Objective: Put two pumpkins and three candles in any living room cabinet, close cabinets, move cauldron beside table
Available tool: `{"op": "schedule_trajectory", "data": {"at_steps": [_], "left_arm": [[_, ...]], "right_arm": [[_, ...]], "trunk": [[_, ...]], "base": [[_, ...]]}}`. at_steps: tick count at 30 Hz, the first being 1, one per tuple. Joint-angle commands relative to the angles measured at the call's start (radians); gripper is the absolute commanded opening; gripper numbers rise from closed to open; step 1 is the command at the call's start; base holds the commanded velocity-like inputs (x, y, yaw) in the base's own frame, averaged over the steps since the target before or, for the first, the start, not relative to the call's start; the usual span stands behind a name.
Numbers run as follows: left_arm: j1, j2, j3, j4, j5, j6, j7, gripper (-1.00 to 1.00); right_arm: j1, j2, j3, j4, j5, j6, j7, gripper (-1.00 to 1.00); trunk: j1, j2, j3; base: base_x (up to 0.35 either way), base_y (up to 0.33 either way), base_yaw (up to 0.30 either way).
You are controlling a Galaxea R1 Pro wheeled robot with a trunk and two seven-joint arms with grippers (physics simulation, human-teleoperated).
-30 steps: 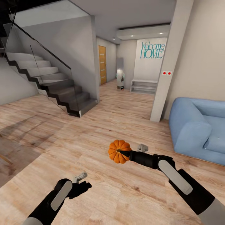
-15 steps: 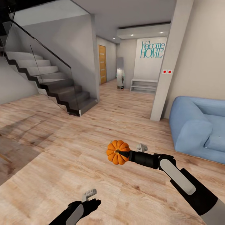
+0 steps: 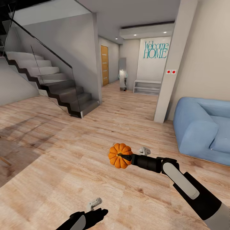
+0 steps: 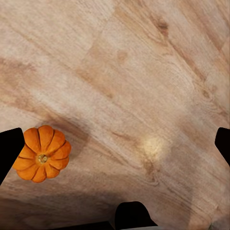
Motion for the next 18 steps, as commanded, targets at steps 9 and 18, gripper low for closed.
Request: {"op": "schedule_trajectory", "data": {"at_steps": [9,18], "left_arm": [[-0.001,-0.001,-0.003,0.014,0.006,-0.039,0.000,1.00],[-0.001,-0.001,-0.003,0.015,0.006,-0.050,0.001,1.00]], "right_arm": [[-0.001,0.000,0.000,-0.001,-0.013,0.001,-0.011,-1.00],[-0.001,0.000,0.000,0.001,-0.013,0.002,-0.011,-1.00]], "trunk": [[0.035,-0.064,-0.029],[0.069,-0.127,-0.057]], "base": [[0.000,0.000,0.000],[0.000,0.000,0.000]]}}
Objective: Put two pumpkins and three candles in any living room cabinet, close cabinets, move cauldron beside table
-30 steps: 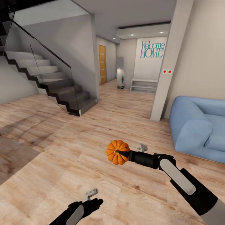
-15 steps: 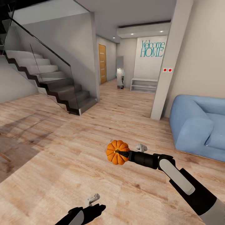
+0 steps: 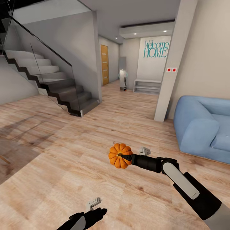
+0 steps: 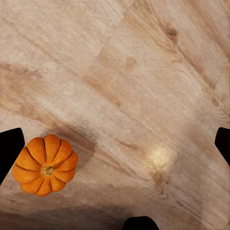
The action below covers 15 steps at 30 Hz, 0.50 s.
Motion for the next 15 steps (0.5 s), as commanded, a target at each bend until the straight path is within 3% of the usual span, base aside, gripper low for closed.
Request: {"op": "schedule_trajectory", "data": {"at_steps": [1,15], "left_arm": [[-0.001,0.000,-0.003,0.000,0.004,0.002,-0.001,1.00],[-0.001,0.000,-0.003,0.000,0.005,0.002,-0.001,1.00]], "right_arm": [[-0.001,-0.001,0.001,-0.001,-0.012,-0.001,-0.011,-1.00],[-0.001,-0.001,0.000,0.006,-0.012,-0.002,-0.011,-1.00]], "trunk": [[0.004,-0.008,-0.004],[0.057,-0.106,-0.048]], "base": [[0.000,0.000,0.000],[0.000,0.000,0.000]]}}
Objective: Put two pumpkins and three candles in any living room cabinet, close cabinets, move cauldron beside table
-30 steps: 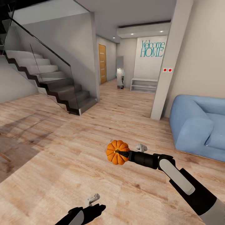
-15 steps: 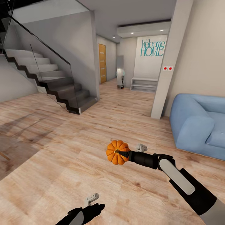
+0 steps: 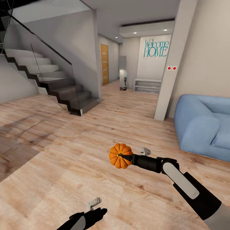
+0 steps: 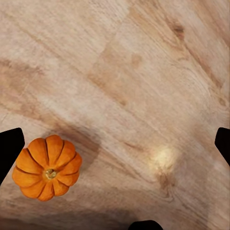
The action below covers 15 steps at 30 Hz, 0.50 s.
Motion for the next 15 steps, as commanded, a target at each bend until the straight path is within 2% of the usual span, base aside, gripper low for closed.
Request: {"op": "schedule_trajectory", "data": {"at_steps": [1,15], "left_arm": [[-0.001,0.000,-0.003,0.000,0.005,0.002,-0.001,1.00],[-0.001,0.008,0.000,0.000,0.006,0.003,-0.001,1.00]], "right_arm": [[-0.001,-0.001,0.001,-0.001,-0.012,-0.001,-0.011,-1.00],[-0.001,-0.001,0.001,0.000,-0.014,0.000,-0.011,-1.00]], "trunk": [[0.004,-0.008,-0.004],[0.057,-0.106,-0.048]], "base": [[0.000,0.000,0.000],[0.000,0.000,0.000]]}}
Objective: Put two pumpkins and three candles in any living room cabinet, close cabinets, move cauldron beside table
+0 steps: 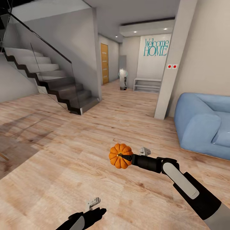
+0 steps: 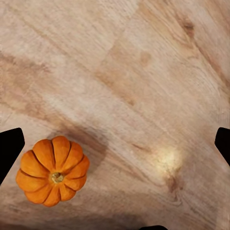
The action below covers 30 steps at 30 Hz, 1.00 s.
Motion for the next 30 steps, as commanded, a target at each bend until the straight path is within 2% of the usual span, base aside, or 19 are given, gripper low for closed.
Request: {"op": "schedule_trajectory", "data": {"at_steps": [1,30], "left_arm": [[-0.001,0.001,-0.003,0.000,0.005,0.002,-0.001,1.00],[-0.001,0.007,0.000,0.000,0.008,0.003,-0.001,1.00]], "right_arm": [[-0.001,-0.001,0.001,-0.001,-0.012,-0.001,-0.011,-1.00],[-0.001,0.000,0.002,-0.004,-0.014,0.002,-0.010,-1.00]], "trunk": [[0.004,-0.008,-0.004],[0.115,-0.211,-0.095]], "base": [[0.000,0.000,0.000],[0.000,0.000,0.000]]}}
